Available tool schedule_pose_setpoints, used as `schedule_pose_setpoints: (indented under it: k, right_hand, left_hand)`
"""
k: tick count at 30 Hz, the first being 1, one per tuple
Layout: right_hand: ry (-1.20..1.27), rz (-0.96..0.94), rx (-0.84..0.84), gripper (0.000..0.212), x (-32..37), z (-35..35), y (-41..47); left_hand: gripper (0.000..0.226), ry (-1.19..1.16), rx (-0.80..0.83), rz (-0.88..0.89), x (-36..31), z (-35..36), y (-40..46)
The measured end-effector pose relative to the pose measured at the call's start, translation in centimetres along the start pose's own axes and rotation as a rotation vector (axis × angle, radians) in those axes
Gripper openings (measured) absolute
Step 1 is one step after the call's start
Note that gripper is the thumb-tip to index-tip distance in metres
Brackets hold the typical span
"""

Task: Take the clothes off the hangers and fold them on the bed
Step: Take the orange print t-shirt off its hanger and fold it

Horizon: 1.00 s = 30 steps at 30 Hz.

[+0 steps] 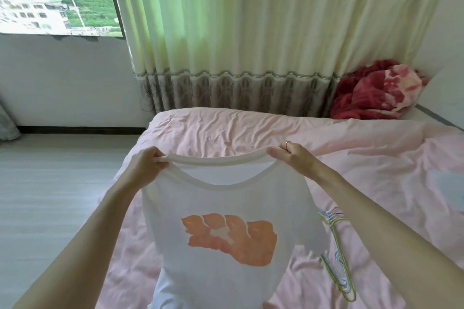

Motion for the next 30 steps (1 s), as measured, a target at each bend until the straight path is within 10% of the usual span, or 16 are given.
schedule_pose_setpoints:
  k: [7, 14, 24, 30]
  right_hand:
    - [0.155, 0.109, 0.257, 0.041, -1.8, -0.9, -0.7]
    - [-0.308, 0.099, -0.171, 0.020, -0.1, -1.1, -0.2]
    - [-0.141, -0.091, -0.571, 0.016, 3.7, -3.9, 0.9]
    - [-0.816, -0.153, -0.528, 0.043, 4.6, -6.4, 0.3]
  left_hand:
    - [0.011, -0.015, -0.033, -0.008, 0.5, 0.1, 0.1]
    - [0.043, -0.006, -0.110, -0.014, 0.5, 0.2, -0.1]
    - [0.042, 0.004, -0.234, 0.196, -4.0, -2.6, 0.6]
    - [0.047, 0.280, -0.146, 0.287, -4.1, -4.6, -0.2]
Point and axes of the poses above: each hand's wrist, its own y-axis towards the middle knuckle, its own z-axis out of the palm, x = y × z, the point moved 2 cm from there along y, towards the middle knuckle, and after that the axes turned 3 degrees about x, right-handed, at the moved point
